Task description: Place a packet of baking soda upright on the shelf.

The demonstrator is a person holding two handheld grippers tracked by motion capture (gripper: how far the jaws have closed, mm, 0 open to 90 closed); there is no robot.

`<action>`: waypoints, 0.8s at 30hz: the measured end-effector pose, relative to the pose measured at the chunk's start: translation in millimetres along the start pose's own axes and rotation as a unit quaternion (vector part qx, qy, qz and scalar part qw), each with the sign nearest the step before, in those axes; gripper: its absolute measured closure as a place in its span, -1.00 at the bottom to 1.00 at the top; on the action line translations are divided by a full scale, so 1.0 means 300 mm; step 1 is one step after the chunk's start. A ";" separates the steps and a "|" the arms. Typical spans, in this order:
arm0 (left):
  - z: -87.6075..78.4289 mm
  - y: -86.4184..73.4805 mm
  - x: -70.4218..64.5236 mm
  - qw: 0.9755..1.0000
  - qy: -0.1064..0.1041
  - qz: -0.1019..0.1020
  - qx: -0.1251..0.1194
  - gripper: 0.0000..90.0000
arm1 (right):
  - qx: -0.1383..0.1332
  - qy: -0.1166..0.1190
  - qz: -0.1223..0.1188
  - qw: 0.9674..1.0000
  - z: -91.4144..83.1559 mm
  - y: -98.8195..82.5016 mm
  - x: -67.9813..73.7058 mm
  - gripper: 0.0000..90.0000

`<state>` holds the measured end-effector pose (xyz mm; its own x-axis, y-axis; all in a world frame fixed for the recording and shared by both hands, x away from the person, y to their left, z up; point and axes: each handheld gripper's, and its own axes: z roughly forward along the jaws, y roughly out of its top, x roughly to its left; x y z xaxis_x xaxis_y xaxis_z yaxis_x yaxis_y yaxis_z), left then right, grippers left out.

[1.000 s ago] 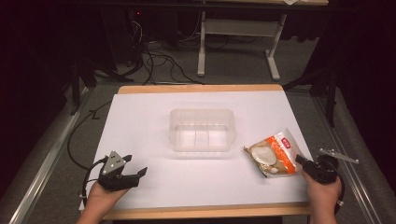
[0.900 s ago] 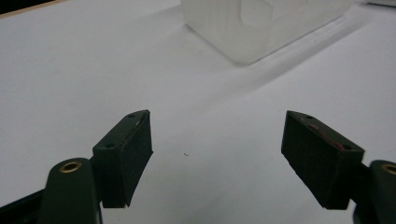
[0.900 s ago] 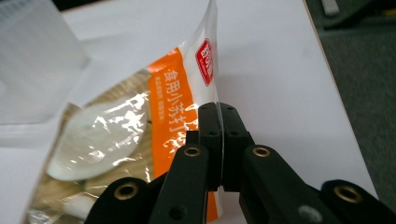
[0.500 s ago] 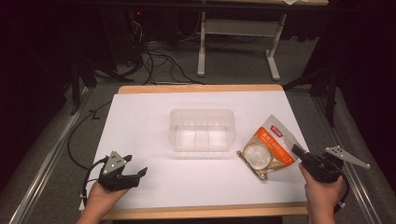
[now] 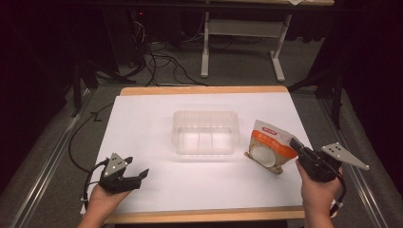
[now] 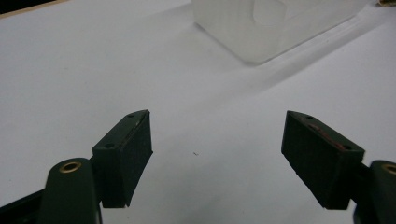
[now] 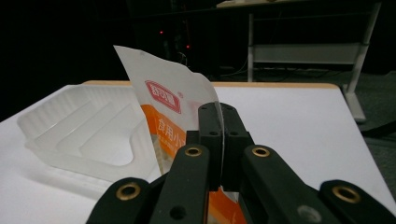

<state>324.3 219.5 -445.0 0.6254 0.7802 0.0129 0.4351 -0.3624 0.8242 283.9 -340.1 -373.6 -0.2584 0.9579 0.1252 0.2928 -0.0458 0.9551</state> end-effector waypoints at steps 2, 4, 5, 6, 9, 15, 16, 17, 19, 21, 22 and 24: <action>-0.001 0.000 0.000 1.000 0.000 0.001 0.000 -0.45 | -0.004 -0.005 -0.010 1.000 0.009 0.008 0.008 1.00; -0.001 -0.001 0.000 1.000 0.000 0.000 0.000 -0.45 | -0.011 -0.013 -0.020 1.000 0.016 0.017 0.016 1.00; -0.001 -0.001 0.001 1.000 0.001 -0.001 0.001 -0.45 | -0.015 -0.015 -0.021 1.000 0.016 0.020 0.018 1.00; 0.000 -0.002 0.001 1.000 0.001 -0.001 0.000 -0.45 | -0.022 -0.021 -0.023 0.999 0.016 0.025 0.021 1.00; 0.001 -0.005 0.001 1.000 0.001 -0.002 0.001 -0.45 | -0.035 -0.027 -0.025 0.999 0.012 0.033 0.021 1.00; -0.003 -0.001 -0.006 1.000 0.000 -0.001 -0.008 -0.45 | -0.009 -0.024 -0.016 1.000 0.040 -0.026 0.009 1.00; -0.003 0.000 -0.007 1.000 -0.002 -0.001 -0.008 -0.45 | -0.008 -0.017 -0.010 1.000 0.034 -0.030 0.005 1.00; -0.003 0.000 -0.007 1.000 -0.003 0.000 -0.008 -0.45 | -0.007 -0.017 -0.014 1.000 0.029 -0.036 0.005 1.00; -0.001 0.000 -0.007 1.000 -0.003 0.000 -0.008 -0.45 | -0.008 -0.010 -0.020 1.000 0.020 -0.056 0.006 0.94; -0.002 0.000 -0.005 1.000 -0.004 0.000 -0.007 -0.45 | -0.002 -0.011 -0.023 1.000 0.011 -0.067 -0.004 0.79; -0.003 0.000 -0.004 1.000 -0.004 0.000 -0.008 -0.45 | -0.002 -0.011 -0.023 1.000 0.011 -0.067 -0.004 0.79; -0.006 0.000 -0.005 1.000 -0.005 0.002 -0.008 -0.45 | -0.002 -0.003 -0.015 1.000 0.010 -0.074 -0.017 0.72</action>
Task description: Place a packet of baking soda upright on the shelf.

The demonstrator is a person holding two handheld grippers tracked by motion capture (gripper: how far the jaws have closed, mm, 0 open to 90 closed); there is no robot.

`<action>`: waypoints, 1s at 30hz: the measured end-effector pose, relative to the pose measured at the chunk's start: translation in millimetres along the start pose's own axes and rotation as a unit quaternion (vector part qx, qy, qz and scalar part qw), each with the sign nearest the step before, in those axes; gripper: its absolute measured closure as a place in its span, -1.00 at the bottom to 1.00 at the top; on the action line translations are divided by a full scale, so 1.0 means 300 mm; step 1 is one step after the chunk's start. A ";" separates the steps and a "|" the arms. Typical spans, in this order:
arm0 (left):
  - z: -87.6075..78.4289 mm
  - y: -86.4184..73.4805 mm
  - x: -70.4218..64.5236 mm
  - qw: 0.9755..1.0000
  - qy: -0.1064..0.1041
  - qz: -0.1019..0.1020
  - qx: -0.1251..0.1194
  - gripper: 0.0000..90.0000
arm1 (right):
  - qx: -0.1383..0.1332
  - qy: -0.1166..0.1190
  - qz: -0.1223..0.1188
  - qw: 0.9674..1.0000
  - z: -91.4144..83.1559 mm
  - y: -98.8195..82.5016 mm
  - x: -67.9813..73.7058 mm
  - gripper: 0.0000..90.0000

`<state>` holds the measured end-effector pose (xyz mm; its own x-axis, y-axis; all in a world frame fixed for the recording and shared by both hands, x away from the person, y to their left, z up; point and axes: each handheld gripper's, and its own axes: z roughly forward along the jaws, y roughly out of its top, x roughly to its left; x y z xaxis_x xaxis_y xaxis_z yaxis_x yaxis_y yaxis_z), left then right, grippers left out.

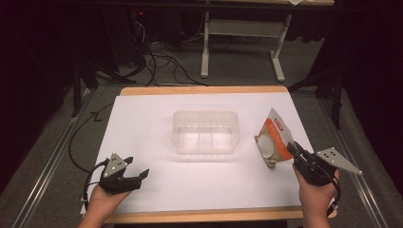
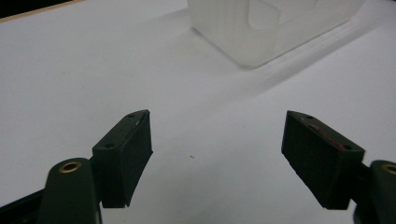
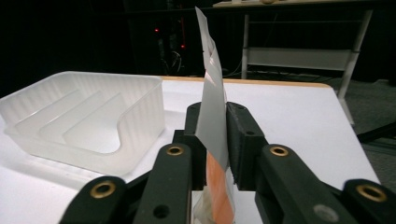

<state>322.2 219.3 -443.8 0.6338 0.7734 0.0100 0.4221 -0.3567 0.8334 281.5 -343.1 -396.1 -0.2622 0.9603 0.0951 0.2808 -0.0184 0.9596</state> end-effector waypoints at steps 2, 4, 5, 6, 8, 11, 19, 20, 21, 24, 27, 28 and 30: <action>-0.004 0.000 -0.002 1.000 0.000 0.001 -0.002 -0.45 | 0.002 0.002 0.000 1.000 0.003 -0.004 -0.003 0.65; -0.007 0.000 -0.003 1.000 -0.001 0.002 -0.003 -0.45 | 0.007 0.003 0.001 1.000 0.013 -0.010 -0.005 0.59; -0.007 0.000 -0.002 1.000 -0.001 0.001 -0.004 -0.45 | 0.011 0.001 0.000 1.000 0.021 -0.017 -0.007 0.53; -0.007 0.000 -0.002 1.000 -0.002 0.001 -0.003 -0.45 | 0.011 0.001 0.000 1.000 0.021 -0.017 -0.007 0.53; -0.004 0.000 -0.003 1.000 -0.003 0.001 -0.003 -0.45 | 0.015 0.002 0.003 1.000 0.031 -0.023 -0.015 0.52; -0.004 0.001 -0.006 1.000 -0.005 0.005 -0.001 -0.45 | 0.026 -0.001 0.019 0.999 0.067 -0.035 -0.038 0.48; -0.002 0.001 -0.005 1.000 -0.005 0.007 0.000 -0.45 | 0.033 0.007 0.031 0.999 0.098 -0.040 -0.044 0.80; 0.000 0.001 -0.005 1.000 -0.006 0.008 0.001 -0.45 | 0.034 0.007 0.030 0.999 0.098 -0.039 -0.040 0.85; 0.001 0.001 -0.005 1.000 -0.006 0.007 0.001 -0.45 | 0.034 0.009 0.029 0.999 0.099 -0.039 -0.036 0.90; -0.002 0.002 -0.007 1.000 -0.006 0.009 -0.001 -0.45 | 0.036 -0.001 0.027 0.999 0.102 -0.036 -0.027 0.96; -0.002 0.002 -0.008 1.000 -0.007 0.009 -0.001 -0.45 | 0.039 -0.005 0.027 0.999 0.104 -0.035 -0.023 0.98; -0.003 0.003 -0.007 1.000 -0.007 0.010 -0.001 -0.45 | 0.038 -0.006 0.028 0.999 0.105 -0.035 -0.021 1.00; -0.004 0.002 -0.008 1.000 -0.007 0.010 -0.002 -0.45 | 0.042 -0.009 0.028 0.999 0.104 -0.031 -0.017 1.00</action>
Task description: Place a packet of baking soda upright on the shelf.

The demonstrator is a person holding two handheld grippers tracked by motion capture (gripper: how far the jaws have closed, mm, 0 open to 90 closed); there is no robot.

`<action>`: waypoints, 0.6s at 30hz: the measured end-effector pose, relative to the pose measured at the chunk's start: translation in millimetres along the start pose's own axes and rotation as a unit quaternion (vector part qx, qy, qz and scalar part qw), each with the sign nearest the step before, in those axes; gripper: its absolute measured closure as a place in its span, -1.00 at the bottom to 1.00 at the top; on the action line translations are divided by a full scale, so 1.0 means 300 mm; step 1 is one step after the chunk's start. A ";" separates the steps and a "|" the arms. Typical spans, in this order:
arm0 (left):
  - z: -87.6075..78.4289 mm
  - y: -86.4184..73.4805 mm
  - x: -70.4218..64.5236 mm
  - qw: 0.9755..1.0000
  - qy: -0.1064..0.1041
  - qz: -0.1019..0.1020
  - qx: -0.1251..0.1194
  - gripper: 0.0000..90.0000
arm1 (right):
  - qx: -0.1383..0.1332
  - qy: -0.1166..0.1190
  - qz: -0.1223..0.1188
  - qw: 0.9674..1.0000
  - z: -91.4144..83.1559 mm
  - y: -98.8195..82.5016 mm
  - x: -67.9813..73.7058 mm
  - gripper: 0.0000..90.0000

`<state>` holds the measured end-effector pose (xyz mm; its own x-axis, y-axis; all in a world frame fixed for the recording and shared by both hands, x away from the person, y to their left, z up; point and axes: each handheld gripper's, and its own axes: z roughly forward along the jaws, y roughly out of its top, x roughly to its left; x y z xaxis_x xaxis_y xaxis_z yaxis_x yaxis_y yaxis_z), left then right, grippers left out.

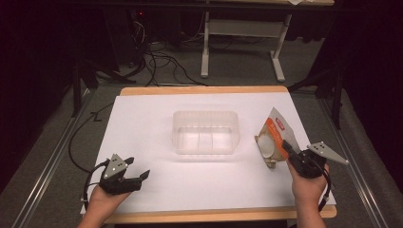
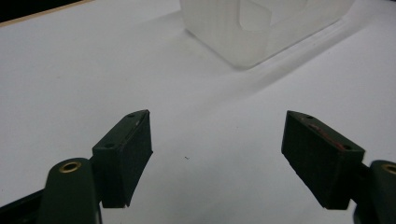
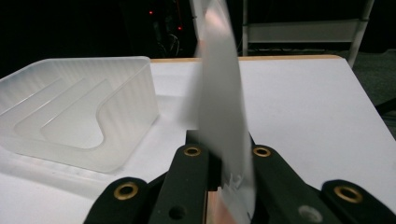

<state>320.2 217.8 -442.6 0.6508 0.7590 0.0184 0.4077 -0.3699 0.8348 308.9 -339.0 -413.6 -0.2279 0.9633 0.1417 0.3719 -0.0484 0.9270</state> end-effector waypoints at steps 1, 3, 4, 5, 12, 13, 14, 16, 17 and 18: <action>-0.001 0.000 0.000 1.000 0.000 0.001 0.000 -0.45 | 0.003 -0.001 -0.005 1.000 -0.001 0.004 0.005 1.00; -0.001 0.000 0.001 1.000 0.000 0.000 0.000 -0.45 | 0.002 -0.002 -0.014 1.000 0.000 0.007 0.013 1.00; -0.001 -0.001 0.002 1.000 0.001 0.000 0.000 -0.45 | 0.001 -0.006 -0.018 1.000 -0.001 0.010 0.018 1.00; -0.001 -0.001 0.003 1.000 0.001 -0.002 0.000 -0.45 | -0.002 -0.009 -0.021 1.000 -0.003 0.013 0.023 1.00; -0.002 0.001 -0.001 1.000 0.002 0.000 0.000 -0.45 | -0.012 -0.018 -0.043 0.999 -0.024 0.023 0.047 1.00; -0.004 0.001 -0.001 1.000 0.003 0.000 -0.001 -0.45 | -0.013 -0.019 -0.045 0.999 -0.026 0.024 0.048 1.00; -0.005 0.001 -0.002 1.000 0.004 -0.001 -0.003 -0.45 | -0.014 -0.021 -0.045 0.999 -0.030 0.025 0.050 1.00; -0.008 0.002 -0.001 1.000 0.005 -0.003 -0.006 -0.45 | -0.017 -0.020 -0.048 0.999 -0.036 0.027 0.051 1.00; -0.011 0.002 0.000 1.000 0.006 -0.003 -0.006 -0.45 | -0.018 -0.020 -0.047 0.999 -0.039 0.027 0.053 1.00; -0.012 0.002 0.000 1.000 0.007 -0.003 -0.006 -0.45 | -0.020 -0.020 -0.048 0.998 -0.044 0.028 0.056 1.00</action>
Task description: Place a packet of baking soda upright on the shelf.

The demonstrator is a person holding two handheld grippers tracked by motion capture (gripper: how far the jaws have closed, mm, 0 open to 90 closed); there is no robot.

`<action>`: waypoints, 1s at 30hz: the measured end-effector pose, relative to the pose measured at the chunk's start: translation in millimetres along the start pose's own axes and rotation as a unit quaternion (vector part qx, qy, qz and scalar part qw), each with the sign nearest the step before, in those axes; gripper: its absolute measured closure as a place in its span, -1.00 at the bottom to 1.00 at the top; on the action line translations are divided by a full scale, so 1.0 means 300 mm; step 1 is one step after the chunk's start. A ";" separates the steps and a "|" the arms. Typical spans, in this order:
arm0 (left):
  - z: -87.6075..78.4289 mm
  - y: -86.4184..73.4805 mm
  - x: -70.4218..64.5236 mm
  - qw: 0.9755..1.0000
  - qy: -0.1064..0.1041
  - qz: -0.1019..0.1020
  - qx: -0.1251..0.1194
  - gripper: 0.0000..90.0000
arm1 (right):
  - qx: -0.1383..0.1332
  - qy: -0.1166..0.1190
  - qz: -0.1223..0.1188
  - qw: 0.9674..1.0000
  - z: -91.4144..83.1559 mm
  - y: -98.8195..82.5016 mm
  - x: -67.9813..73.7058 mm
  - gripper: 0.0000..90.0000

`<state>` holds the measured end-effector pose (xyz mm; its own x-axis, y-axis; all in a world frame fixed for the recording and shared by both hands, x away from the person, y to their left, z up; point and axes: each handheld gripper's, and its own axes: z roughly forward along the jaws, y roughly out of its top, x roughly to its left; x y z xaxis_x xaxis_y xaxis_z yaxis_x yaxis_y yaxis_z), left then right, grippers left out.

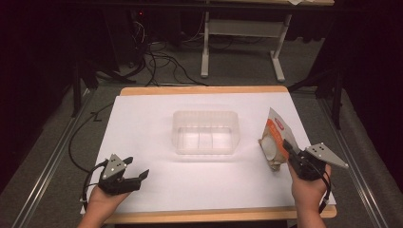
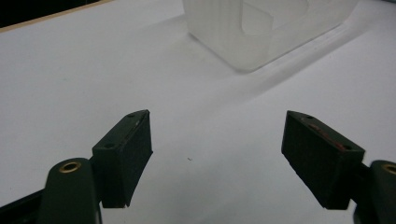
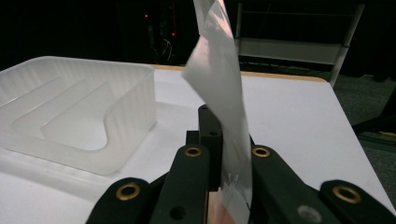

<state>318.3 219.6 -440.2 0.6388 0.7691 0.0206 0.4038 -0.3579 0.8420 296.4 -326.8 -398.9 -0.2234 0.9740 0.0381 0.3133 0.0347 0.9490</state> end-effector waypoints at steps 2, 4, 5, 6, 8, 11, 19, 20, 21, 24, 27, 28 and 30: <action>-0.002 -0.001 0.001 1.000 0.002 -0.003 -0.002 -0.45 | -0.006 0.000 0.002 1.000 -0.007 0.003 0.003 1.00; -0.004 -0.001 0.001 1.000 0.001 -0.005 -0.004 -0.45 | -0.012 0.000 0.010 1.000 -0.012 0.007 0.007 1.00; -0.005 0.000 0.001 1.000 0.002 -0.005 -0.005 -0.45 | -0.016 0.000 0.011 1.000 -0.017 0.012 0.012 1.00; -0.006 0.000 -0.002 1.000 0.001 -0.005 -0.006 -0.45 | -0.016 0.000 0.011 1.000 -0.017 0.012 0.012 1.00; -0.005 0.002 -0.006 1.000 0.000 0.001 -0.007 -0.46 | -0.022 0.002 0.013 1.000 -0.022 0.019 0.018 1.00; -0.002 0.004 -0.008 1.000 -0.002 0.005 -0.008 -0.46 | -0.028 0.004 0.018 0.999 -0.025 0.029 0.028 1.00; -0.008 0.002 0.002 1.000 0.002 -0.002 -0.012 -0.47 | -0.030 0.004 0.023 0.999 -0.016 0.054 0.048 1.00; -0.010 0.002 0.002 1.000 0.002 -0.002 -0.013 -0.47 | -0.029 0.003 0.021 0.999 -0.016 0.058 0.049 1.00; -0.011 0.002 0.004 1.000 0.001 -0.003 -0.014 -0.47 | -0.028 0.003 0.021 0.999 -0.017 0.068 0.052 1.00; -0.008 0.001 0.007 1.000 0.002 -0.006 -0.013 -0.47 | -0.031 0.005 0.026 0.999 -0.018 0.081 0.054 1.00; -0.009 0.001 0.007 1.000 0.002 -0.006 -0.014 -0.47 | -0.038 0.010 0.029 0.999 -0.015 0.105 0.062 1.00; -0.011 0.002 0.005 1.000 0.003 -0.006 -0.017 -0.47 | -0.039 0.010 0.028 0.999 -0.014 0.112 0.066 1.00; -0.016 0.003 0.004 1.000 0.001 -0.006 -0.019 -0.47 | -0.041 0.012 0.028 0.999 -0.009 0.132 0.078 1.00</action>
<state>316.5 222.7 -436.8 0.6328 0.7742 0.0120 0.3860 -0.3288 0.8619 301.0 -303.3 -359.7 -0.2297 0.9683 0.0980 0.2492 -0.0388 0.9677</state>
